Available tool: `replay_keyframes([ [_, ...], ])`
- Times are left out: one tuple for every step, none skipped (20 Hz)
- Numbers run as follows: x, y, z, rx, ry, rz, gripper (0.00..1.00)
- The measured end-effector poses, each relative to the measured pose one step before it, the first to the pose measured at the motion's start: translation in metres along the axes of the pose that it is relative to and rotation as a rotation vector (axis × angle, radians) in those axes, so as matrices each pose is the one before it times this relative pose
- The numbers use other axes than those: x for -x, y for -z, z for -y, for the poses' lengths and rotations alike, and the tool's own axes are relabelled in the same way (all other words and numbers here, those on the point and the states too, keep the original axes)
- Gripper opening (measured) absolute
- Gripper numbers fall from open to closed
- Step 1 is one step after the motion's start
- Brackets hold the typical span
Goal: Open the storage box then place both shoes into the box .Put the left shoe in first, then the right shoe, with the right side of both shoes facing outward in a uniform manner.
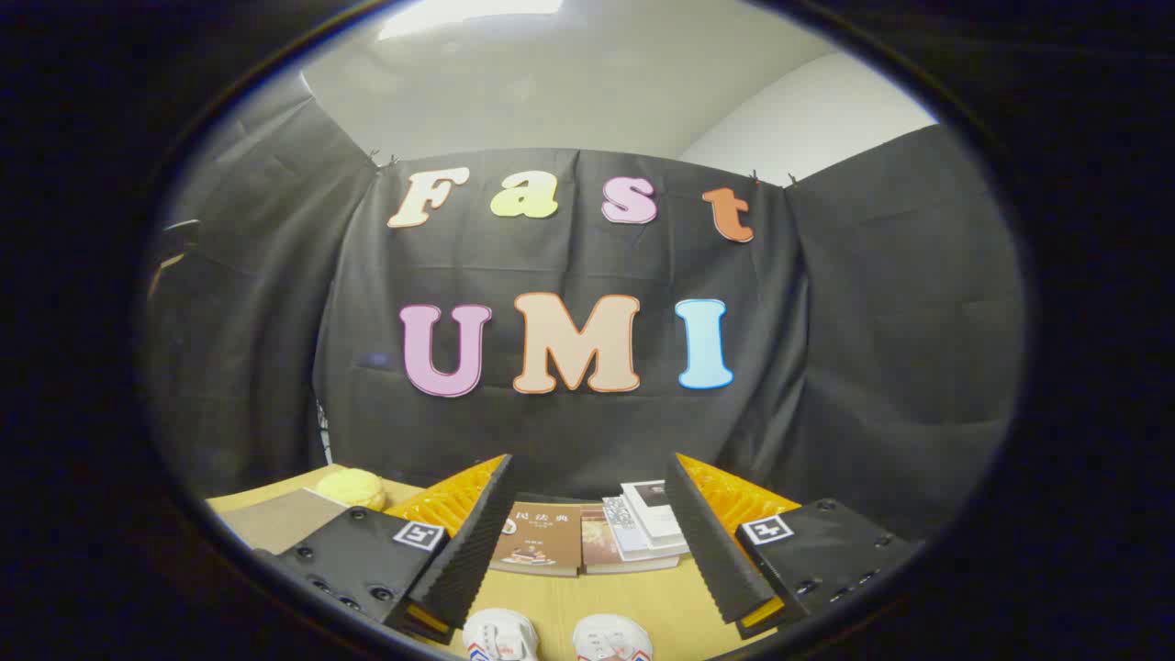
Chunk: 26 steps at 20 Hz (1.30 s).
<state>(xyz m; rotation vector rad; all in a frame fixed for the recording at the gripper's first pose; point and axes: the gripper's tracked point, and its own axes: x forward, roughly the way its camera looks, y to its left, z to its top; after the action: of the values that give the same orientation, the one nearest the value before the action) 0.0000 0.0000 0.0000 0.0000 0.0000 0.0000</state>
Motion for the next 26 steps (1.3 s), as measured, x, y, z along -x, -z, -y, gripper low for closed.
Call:
replay_keyframes([
  [0.00018, -0.00095, -0.00099, -0.00054, 0.00003, 0.00212, 1.0],
  [0.00045, -0.00176, -0.00016, 0.00013, 0.00215, 0.00082, 1.0],
  [-0.00026, 0.00041, -0.0003, -0.00274, 0.00145, 0.00073, 1.0],
  [-0.00033, -0.00054, -0.00152, -0.00364, -0.00041, -0.00367, 1.0],
  [0.00035, 0.00084, -0.00017, -0.00291, -0.00087, -0.00241, 1.0],
  [0.00001, -0.00024, -0.00112, -0.00081, -0.00231, -0.00261, 1.0],
  [0.00048, -0.00023, -0.00065, 0.00089, -0.00326, -0.00144, 1.0],
  [0.00008, -0.00074, -0.00079, 0.00157, -0.00278, 0.0006, 1.0],
  [-0.00059, -0.00096, -0.00053, 0.00184, -0.00362, 0.00135, 1.0],
  [-0.00023, -0.00046, -0.00055, 0.00272, -0.0015, 0.00199, 1.0],
  [0.00012, -0.00013, -0.00048, 0.00291, -0.00216, 0.0, 1.0],
  [0.00017, -0.00015, -0.00009, 0.00166, -0.00318, 0.00052, 1.0],
  [-0.00056, 0.00055, 0.00009, 0.00076, -0.00085, -0.00127, 1.0],
  [-0.00039, 0.0006, -0.0003, -0.00144, -0.00241, -0.00133, 1.0],
  [-0.00023, 0.00031, -0.00023, -0.00137, -0.00099, -0.00105, 1.0],
  [-0.00029, -0.00002, 0.00015, -0.00116, -0.0013, -0.00143, 1.0],
  [-0.00052, 0.00085, -0.00016, -0.00155, -0.00025, 0.00085, 1.0],
  [0.00005, -0.0013, 0.00028, -0.00034, -0.00032, 0.00323, 1.0],
  [-0.00047, -0.00146, 0.00044, -0.00006, -0.00038, 0.00273, 1.0],
  [0.00031, -0.00035, 0.00021, -0.00124, -0.00132, 0.00053, 1.0],
  [-0.00004, 0.00126, 0.00021, -0.0035, -0.00137, -0.00101, 1.0],
  [0.00132, 0.00025, 0.00017, -0.00619, -0.00222, -0.00437, 1.0],
  [0.0008, 0.00048, -0.00095, -0.0116, -0.00727, -0.00098, 1.0],
  [0.00104, -0.00077, -0.00364, -0.01731, -0.01261, 0.00005, 1.0],
  [0.00041, 0.00196, -0.00296, -0.01868, -0.01755, -0.00368, 1.0],
  [0.00007, 0.00289, -0.00342, -0.01825, -0.01624, -0.01, 1.0],
])
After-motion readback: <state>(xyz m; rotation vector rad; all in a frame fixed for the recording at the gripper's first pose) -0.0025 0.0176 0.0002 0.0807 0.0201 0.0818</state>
